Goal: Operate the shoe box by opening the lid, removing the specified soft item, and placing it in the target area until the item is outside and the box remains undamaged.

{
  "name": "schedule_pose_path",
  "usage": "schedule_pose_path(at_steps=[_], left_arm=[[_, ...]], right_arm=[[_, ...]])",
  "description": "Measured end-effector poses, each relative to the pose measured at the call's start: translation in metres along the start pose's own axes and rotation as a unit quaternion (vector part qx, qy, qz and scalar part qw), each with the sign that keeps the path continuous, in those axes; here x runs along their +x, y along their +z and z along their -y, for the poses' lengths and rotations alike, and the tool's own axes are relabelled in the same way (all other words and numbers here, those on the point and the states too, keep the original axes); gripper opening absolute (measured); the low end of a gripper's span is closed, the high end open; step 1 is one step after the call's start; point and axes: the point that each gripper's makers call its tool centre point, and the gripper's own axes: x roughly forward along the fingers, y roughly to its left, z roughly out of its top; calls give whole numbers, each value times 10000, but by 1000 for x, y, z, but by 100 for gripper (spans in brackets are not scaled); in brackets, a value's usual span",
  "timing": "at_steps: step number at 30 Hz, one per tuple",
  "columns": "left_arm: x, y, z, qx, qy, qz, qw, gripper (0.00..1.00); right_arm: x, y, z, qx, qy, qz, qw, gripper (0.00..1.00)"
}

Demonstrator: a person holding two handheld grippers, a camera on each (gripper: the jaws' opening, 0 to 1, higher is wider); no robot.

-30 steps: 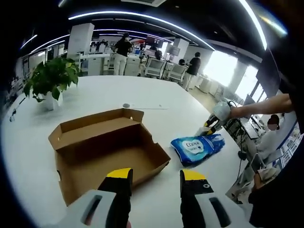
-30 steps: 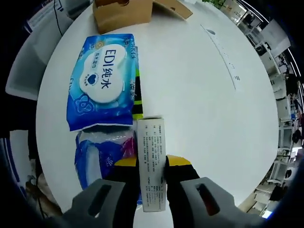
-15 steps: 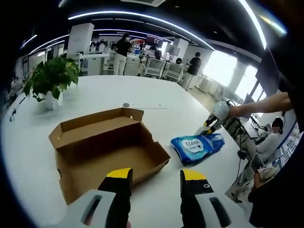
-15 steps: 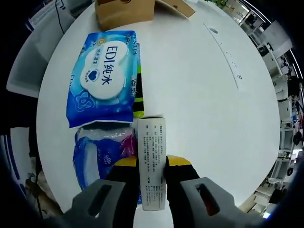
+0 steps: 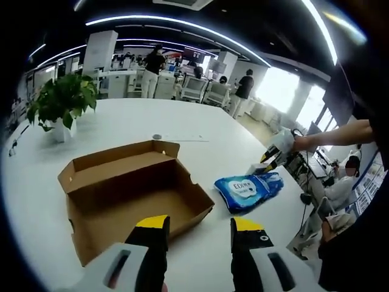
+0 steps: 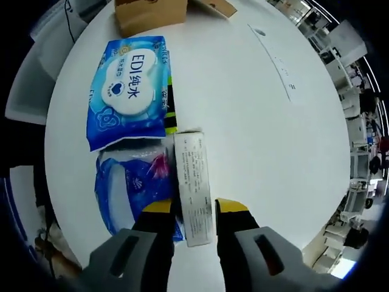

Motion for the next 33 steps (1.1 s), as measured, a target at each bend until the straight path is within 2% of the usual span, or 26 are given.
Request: schedule_pose_path(at_steps=[8, 11, 15, 19, 21, 25, 26, 32, 33], left_arm=[[1, 3, 4, 106, -213, 34, 9997, 41], [-1, 3, 4, 95, -294, 63, 9995, 40], [-7, 4, 3, 113, -344, 107, 9993, 40], [-13, 2, 0, 137, -371, 130, 9991, 40], [-16, 0, -1, 123, -385, 146, 9991, 40], [-21, -6, -4, 107, -396, 150, 9990, 40], [-22, -8, -6, 97, -399, 141, 9991, 40], [-30, -10, -10, 113, -419, 142, 9990, 40], [-31, -11, -11, 111, -417, 138, 9990, 40]], right_arm=[[-27, -16, 7, 798, -422, 137, 9958, 22], [-35, -18, 9, 1311, -641, 318, 9888, 21], [-43, -15, 2, 1879, -668, 560, 9783, 22], [-50, -5, -5, 2398, -677, 942, 9639, 24], [-52, 2, -6, 2687, -690, 1165, 9537, 24], [-60, 23, -10, 3280, -729, 1720, 9260, 25], [-60, 28, -13, 3347, -681, 1830, 9219, 26], [-65, 58, -32, 3314, -592, 2146, 9169, 29], [-68, 69, -43, 3331, -607, 2210, 9146, 30]])
